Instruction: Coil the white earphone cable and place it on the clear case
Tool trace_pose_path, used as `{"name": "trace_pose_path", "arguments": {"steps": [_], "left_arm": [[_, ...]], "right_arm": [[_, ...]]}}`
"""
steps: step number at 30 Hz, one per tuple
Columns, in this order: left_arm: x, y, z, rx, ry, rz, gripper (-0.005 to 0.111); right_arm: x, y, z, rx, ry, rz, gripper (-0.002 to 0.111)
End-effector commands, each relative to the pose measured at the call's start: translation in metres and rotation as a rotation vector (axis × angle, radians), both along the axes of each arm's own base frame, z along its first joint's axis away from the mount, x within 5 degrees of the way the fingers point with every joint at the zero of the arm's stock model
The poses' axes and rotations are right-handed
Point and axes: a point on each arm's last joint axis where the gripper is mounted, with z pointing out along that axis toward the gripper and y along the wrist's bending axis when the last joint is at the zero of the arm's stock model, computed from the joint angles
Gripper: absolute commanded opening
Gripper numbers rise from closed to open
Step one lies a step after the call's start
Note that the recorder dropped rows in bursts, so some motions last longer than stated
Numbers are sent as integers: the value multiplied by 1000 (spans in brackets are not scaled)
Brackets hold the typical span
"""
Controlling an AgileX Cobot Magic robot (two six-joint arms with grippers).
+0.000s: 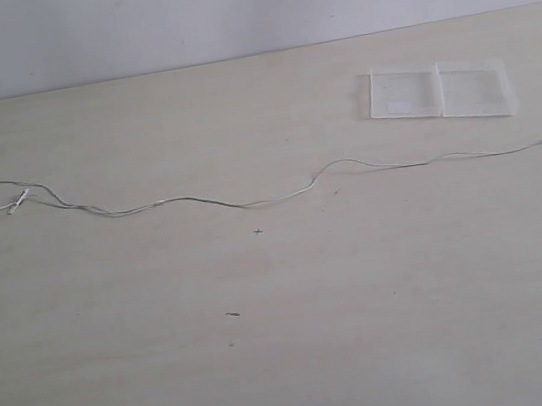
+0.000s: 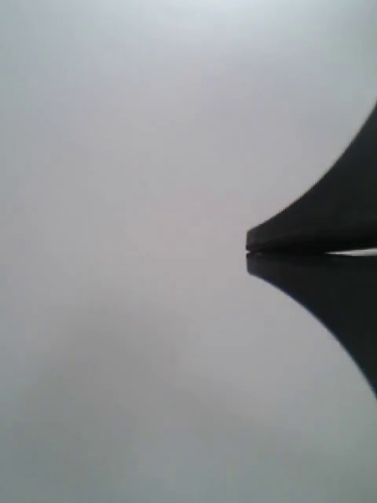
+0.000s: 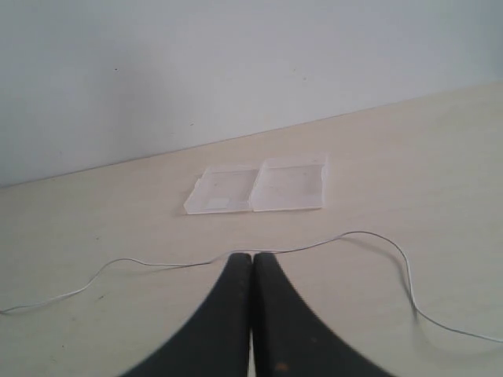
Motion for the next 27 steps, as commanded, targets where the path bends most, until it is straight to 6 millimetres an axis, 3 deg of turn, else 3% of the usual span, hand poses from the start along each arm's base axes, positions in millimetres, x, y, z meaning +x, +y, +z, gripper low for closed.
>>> {"name": "trace_pose_path", "arguments": {"steps": [1,5,6,7,8,9,10,11,12,13,14,15,16,18,21,23,27], "left_arm": [[-24,2,49,-38,-334,-10,0],[-11,4,117,-6,-315,61,0],[12,1,144,41,-257,78,0],[31,-2,156,75,-197,81,0],[78,-8,171,182,-20,92,0],[107,-11,170,234,94,91,0],[166,-16,158,336,377,95,0],[188,-17,151,401,504,121,0],[238,-22,118,572,795,185,0],[253,-25,104,666,901,209,0],[283,-39,71,928,1119,204,0],[297,-54,48,1119,1219,135,0],[305,-74,31,1283,1298,5,0],[315,-116,3,1450,1341,-311,0],[315,-172,-10,1629,1218,-651,1],[314,-200,-11,1709,1176,-755,12],[321,-229,-12,1771,1156,-821,40]], "right_arm": [[0,0,-1,-8,-7,1,0],[0,0,-1,-8,0,-1,0],[0,0,-1,-8,0,-1,0],[0,0,-1,-8,0,-1,0],[0,0,-1,-8,0,-1,0],[0,0,-1,-8,0,-1,0],[0,0,-1,-8,0,-1,0],[0,0,-1,-8,0,-1,0],[0,0,-1,-8,0,-1,0],[0,0,-1,-8,0,-1,0],[0,0,-1,-8,0,-1,0],[0,0,-1,-8,0,-1,0],[0,0,-1,-8,0,-1,0],[0,0,-1,-8,0,-1,0],[0,0,-1,-8,0,-1,0],[0,0,-1,-8,0,-1,0],[0,0,-1,-8,0,-1,0]]}}
